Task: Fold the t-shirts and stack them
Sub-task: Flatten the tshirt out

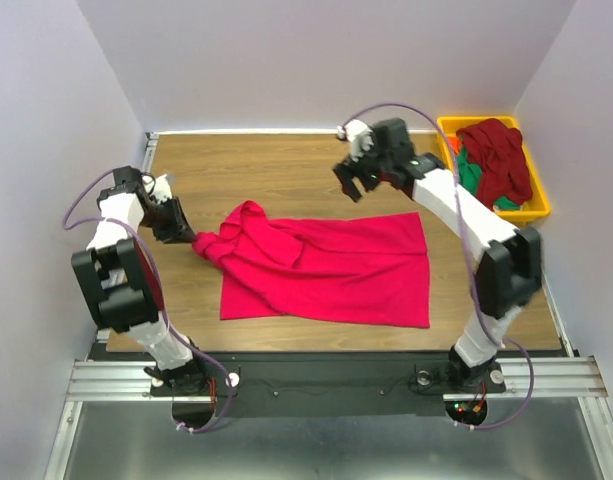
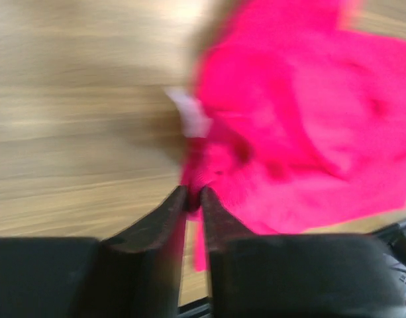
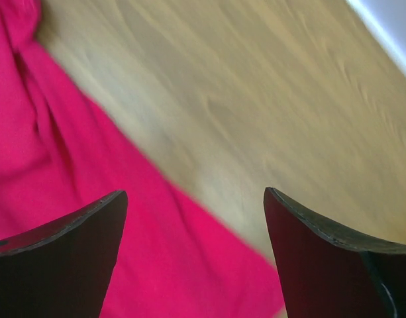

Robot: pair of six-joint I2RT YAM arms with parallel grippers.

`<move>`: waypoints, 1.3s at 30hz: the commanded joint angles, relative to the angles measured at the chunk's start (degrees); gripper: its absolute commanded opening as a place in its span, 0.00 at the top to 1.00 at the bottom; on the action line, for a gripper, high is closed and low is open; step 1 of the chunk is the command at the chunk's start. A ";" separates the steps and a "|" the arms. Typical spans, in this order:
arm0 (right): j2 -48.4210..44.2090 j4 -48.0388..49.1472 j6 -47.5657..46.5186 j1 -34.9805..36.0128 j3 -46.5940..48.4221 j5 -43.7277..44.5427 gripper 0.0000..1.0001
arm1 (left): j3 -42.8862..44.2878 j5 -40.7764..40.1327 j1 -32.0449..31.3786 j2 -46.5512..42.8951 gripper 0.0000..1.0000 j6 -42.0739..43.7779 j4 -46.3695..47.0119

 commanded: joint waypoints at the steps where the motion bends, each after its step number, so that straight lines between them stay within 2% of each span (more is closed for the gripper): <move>1: -11.38 -10.75 -0.16 -1.12 -10.85 1.18 0.11 | 5.71 -7.59 3.45 6.63 0.68 9.14 -4.45; 4: -18.06 -14.00 -2.00 -3.56 -20.97 1.53 0.12 | 8.34 -9.38 3.89 7.53 0.58 15.37 -4.29; 7: -22.03 -16.11 -3.94 -6.65 -26.68 2.06 0.17 | 10.46 -3.08 3.28 5.16 0.43 25.64 -4.99; 9: -22.38 -16.74 -3.95 -9.36 -28.01 1.27 0.19 | 10.82 -0.07 1.79 2.88 0.43 31.64 -5.95; 12: -20.99 -17.44 -3.86 -13.58 -28.11 -2.07 0.24 | 10.64 1.16 -7.49 0.77 0.42 39.99 -7.53; 15: -18.79 -18.05 -3.94 -17.10 -26.44 -4.79 0.28 | 9.94 1.87 -13.75 -0.65 0.42 46.40 -7.28; 16: -17.30 -18.84 -4.81 -17.55 -25.13 -5.67 0.30 | 9.85 2.92 -17.69 -0.65 0.42 47.30 -7.01; 22: -12.55 -20.51 -7.28 -18.43 -23.01 -3.58 0.40 | 10.46 0.38 -28.35 2.86 0.42 47.58 -3.32; 31: -9.90 -20.52 -10.71 -18.61 -25.73 1.88 0.52 | 14.42 -0.94 -33.11 7.70 0.43 47.58 -3.76; 39: -9.55 -19.55 -15.90 -18.61 -29.07 3.37 0.55 | 14.16 -1.55 -33.99 8.31 0.43 46.96 -3.94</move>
